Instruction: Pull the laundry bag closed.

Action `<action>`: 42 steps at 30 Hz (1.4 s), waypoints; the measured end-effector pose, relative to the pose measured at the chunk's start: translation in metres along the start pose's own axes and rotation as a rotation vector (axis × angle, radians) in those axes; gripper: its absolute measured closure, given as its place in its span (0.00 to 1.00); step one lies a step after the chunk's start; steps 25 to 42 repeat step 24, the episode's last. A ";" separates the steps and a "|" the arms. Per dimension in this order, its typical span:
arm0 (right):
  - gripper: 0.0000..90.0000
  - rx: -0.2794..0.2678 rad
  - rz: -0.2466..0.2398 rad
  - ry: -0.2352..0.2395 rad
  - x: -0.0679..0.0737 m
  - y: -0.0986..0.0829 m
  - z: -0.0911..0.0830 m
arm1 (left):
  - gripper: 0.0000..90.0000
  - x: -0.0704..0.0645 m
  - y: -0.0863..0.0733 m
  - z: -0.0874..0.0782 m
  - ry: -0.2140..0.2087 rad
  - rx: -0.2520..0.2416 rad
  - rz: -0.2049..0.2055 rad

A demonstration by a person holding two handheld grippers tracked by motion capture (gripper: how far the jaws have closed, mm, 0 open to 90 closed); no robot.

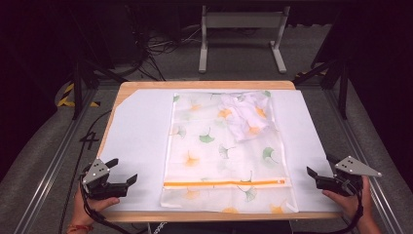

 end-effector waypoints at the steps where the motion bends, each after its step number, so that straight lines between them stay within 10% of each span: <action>1: 0.17 0.002 -0.001 -0.001 0.000 0.000 0.000 | 0.10 0.000 0.000 0.000 0.002 0.004 0.007; 42: 0.16 0.003 -0.019 0.001 0.005 0.001 0.000 | 0.11 -0.004 0.003 0.007 -0.012 0.024 0.020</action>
Point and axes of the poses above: each handheld gripper's, and its own axes: z roughly forward along the jaws, y roughly out of its top, x roughly to its left, the point moved 2 cm from there along z, roughly forward along the jaws, and after that the axes turned 3 degrees about -z, right-handed, at the moved point
